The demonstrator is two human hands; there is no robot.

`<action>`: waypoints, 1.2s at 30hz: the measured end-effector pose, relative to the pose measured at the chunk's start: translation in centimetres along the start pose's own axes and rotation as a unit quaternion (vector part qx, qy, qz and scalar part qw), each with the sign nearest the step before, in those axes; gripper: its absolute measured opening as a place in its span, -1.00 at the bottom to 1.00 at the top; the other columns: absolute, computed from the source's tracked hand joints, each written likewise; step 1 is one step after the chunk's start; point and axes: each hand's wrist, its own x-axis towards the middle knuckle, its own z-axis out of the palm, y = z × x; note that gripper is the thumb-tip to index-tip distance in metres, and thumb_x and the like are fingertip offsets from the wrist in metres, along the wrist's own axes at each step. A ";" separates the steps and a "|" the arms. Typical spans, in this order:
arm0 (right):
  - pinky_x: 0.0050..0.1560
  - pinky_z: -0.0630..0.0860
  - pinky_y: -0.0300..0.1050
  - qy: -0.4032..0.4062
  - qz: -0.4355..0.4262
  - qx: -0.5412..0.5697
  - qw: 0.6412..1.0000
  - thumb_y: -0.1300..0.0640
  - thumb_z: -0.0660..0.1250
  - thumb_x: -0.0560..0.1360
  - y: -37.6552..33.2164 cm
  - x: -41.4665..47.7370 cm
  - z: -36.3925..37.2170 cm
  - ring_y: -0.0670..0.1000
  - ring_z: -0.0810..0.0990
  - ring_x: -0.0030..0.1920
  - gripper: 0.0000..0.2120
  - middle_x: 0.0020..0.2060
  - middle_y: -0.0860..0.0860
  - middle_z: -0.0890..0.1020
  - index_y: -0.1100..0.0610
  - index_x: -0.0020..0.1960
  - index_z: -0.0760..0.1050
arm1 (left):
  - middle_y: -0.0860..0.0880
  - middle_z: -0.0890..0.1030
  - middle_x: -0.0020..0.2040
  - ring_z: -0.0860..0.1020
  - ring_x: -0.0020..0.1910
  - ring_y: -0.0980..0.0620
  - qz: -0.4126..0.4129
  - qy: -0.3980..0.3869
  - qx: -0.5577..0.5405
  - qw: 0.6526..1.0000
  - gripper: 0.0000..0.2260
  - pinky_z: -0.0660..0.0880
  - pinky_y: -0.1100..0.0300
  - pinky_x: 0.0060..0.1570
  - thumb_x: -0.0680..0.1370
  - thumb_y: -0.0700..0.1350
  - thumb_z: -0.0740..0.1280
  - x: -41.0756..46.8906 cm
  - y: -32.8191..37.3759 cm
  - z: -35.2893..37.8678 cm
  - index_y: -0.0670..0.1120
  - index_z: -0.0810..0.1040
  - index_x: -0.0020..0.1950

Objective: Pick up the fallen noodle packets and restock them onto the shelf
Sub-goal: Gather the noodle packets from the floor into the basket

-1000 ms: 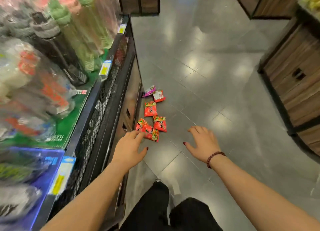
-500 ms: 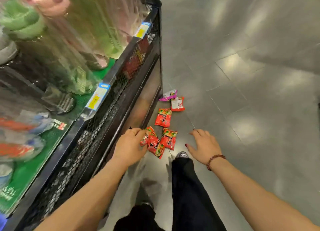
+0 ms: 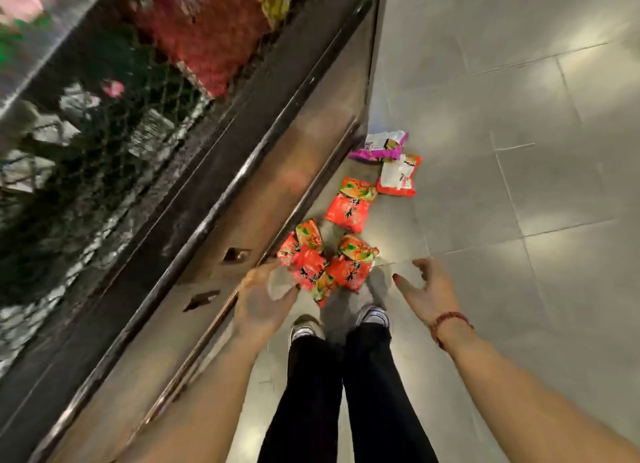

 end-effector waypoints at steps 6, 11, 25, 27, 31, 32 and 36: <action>0.22 0.45 0.04 -0.021 0.025 0.001 0.999 0.00 0.41 0.49 6.1 10.5 9.4 0.14 0.50 0.21 -0.53 0.22 0.14 0.52 0.22 0.28 0.43 | -0.09 0.52 0.28 0.49 0.28 -0.07 -0.172 0.037 -0.146 0.974 -0.43 0.42 0.01 0.29 0.39 0.05 0.54 9.0 -8.4 12.3 -0.06 0.47 0.34; 0.25 0.47 0.10 -0.037 0.068 0.015 0.997 -0.07 0.49 0.40 11.2 18.3 16.9 0.12 0.50 0.23 -0.33 0.27 0.12 0.50 0.21 0.36 0.34 | -0.07 0.38 0.40 0.39 0.35 -0.09 -0.280 0.011 -0.204 0.938 -0.27 0.35 0.01 0.35 0.38 0.07 0.55 15.2 -15.4 21.5 -0.02 0.31 0.46; -0.10 0.63 -0.03 0.050 0.218 0.259 0.940 -0.23 0.65 -0.01 15.5 29.3 28.4 -0.02 0.65 -0.12 -0.29 -0.12 -0.06 0.66 0.04 0.03 0.52 | -0.01 0.62 0.13 0.58 0.13 -0.02 -0.334 0.012 -0.405 0.851 -0.52 0.50 0.06 0.12 0.40 -0.16 0.54 22.9 -23.1 30.9 -0.04 0.43 0.24; -0.28 0.53 -0.16 0.027 0.227 0.280 0.932 -0.05 0.62 0.23 15.0 29.3 28.1 -0.07 0.60 -0.20 -0.59 -0.22 -0.09 0.60 0.03 -0.12 0.46 | 0.01 0.65 0.01 0.61 0.03 0.00 -0.341 -0.007 -0.425 0.838 -0.65 0.53 0.14 -0.09 0.40 -0.20 0.54 23.2 -22.9 30.5 -0.02 0.51 0.11; -0.23 0.53 -0.15 0.007 0.197 0.281 0.939 0.06 0.58 0.31 14.1 27.6 26.1 -0.07 0.59 -0.19 -0.63 -0.15 -0.04 0.61 0.08 -0.05 0.44 | 0.02 0.66 -0.11 0.60 -0.15 0.08 -0.320 -0.026 -0.415 0.851 -0.71 0.49 0.17 -0.20 0.37 -0.27 0.53 22.1 -21.3 28.3 -0.01 0.52 -0.05; -0.13 0.60 -0.07 0.005 0.191 0.287 0.939 0.09 0.60 0.29 13.7 26.7 25.4 -0.02 0.64 -0.15 -0.62 -0.10 -0.01 0.65 0.10 -0.03 0.47 | 0.03 0.67 -0.15 0.62 -0.19 0.08 -0.311 -0.032 -0.417 0.854 -0.73 0.51 0.16 -0.17 0.37 -0.29 0.52 21.5 -20.7 27.5 -0.02 0.54 -0.07; -0.05 0.63 0.15 -0.014 0.179 0.340 0.923 0.17 0.61 0.27 11.7 21.6 21.0 0.13 0.71 -0.15 -0.59 -0.10 0.09 0.71 0.13 0.04 0.54 | 0.07 0.70 -0.27 0.67 -0.29 0.10 -0.288 -0.056 -0.462 0.837 -0.75 0.57 0.24 -0.37 0.41 -0.35 0.46 17.5 -17.6 23.4 -0.05 0.58 -0.03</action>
